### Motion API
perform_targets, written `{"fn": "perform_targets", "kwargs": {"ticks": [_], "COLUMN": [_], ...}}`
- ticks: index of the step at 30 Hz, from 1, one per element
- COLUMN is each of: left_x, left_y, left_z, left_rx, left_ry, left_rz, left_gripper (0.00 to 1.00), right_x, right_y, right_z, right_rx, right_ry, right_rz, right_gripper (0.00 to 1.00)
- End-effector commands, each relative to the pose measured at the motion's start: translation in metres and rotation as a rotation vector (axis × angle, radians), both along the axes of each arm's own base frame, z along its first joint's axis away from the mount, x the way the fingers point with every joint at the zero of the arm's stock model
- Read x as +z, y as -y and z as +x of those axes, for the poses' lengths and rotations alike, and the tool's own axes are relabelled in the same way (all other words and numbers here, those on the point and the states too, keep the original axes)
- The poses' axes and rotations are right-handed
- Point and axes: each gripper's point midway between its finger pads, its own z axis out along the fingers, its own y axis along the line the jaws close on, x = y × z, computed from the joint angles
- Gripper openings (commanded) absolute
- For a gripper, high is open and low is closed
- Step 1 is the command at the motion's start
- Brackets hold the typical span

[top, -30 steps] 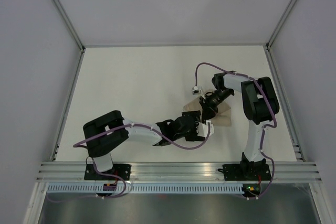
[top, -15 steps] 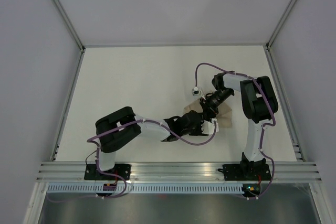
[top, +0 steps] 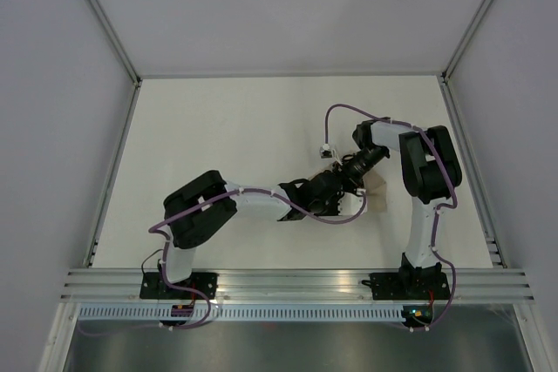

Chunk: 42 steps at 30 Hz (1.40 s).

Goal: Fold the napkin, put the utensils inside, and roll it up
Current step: Roll the napkin with the utensil

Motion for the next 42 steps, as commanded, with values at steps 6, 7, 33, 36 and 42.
{"fn": "perform_targets", "kwargs": {"ticks": [6,7,33,36,42], "left_x": [-0.042,-0.044,-0.058,-0.061,-0.057], "left_y": [-0.018,-0.019,-0.027,-0.030,-0.034], "left_z": [-0.030,-0.031,-0.060,-0.060,-0.062], "left_rx": [0.001,0.004,0.080,0.113,0.154], "left_ry": [-0.245,-0.254,-0.706,-0.793,-0.980], "left_rz": [0.107,0.116,0.315,0.326,0.319], "left_gripper": [0.02,0.02,0.02,0.02,0.02], "right_x": [-0.007,0.000,0.167,0.163,0.158], "right_y": [0.019,0.020,0.147,0.151,0.135], "right_z": [0.024,0.028,0.086,0.060,0.017], "right_rx": [0.037,0.025,-0.507,-0.477,-0.381], "right_ry": [0.136,0.151,0.640,0.701,0.839], "right_rz": [-0.069,-0.064,-0.005,-0.022,-0.012], "right_gripper": [0.48,0.50,0.57,0.57,0.59]}}
